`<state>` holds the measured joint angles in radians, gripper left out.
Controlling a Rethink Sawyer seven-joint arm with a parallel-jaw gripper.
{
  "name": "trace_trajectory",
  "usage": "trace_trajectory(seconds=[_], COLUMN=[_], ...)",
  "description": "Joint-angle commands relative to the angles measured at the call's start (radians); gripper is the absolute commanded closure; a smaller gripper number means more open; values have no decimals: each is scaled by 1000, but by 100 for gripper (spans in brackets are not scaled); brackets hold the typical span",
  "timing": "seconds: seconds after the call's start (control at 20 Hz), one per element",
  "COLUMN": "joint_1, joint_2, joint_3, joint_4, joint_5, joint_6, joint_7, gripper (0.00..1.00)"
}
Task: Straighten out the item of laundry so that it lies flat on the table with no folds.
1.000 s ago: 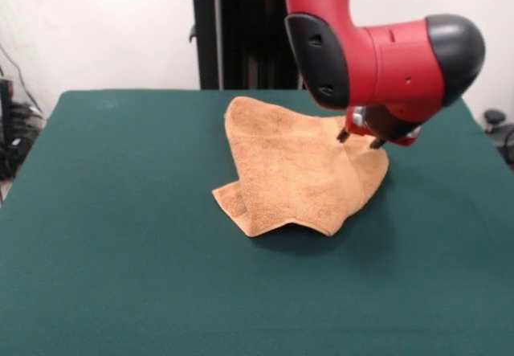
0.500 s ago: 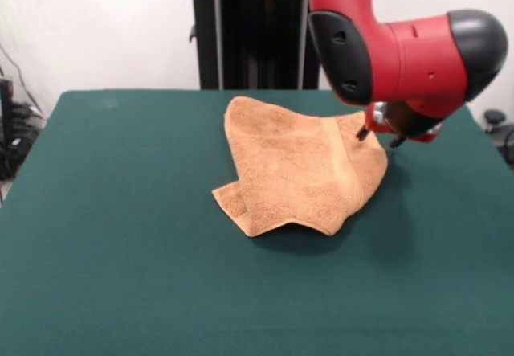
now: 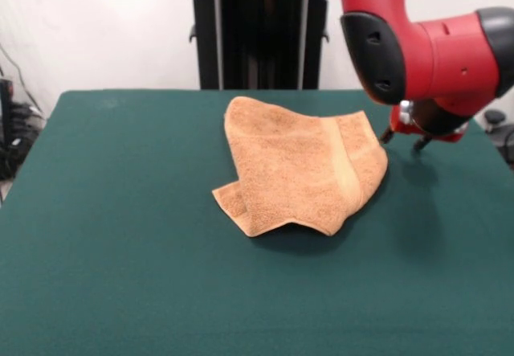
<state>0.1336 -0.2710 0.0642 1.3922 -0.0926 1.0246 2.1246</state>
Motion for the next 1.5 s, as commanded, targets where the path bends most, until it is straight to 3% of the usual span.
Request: trace_trajectory(seconds=[0.05,0.2,0.4,1.5], joint_1=[30,24,20,-19], joint_2=[67,108,90,-7], joint_3=[16,9,-5,-4], joint_4=[28,16,44,20], joint_5=[64,45,35,53], joint_6=[-132,-185,-207,22], joint_7=[243,210,193,125], gripper=[0,0,0,0])
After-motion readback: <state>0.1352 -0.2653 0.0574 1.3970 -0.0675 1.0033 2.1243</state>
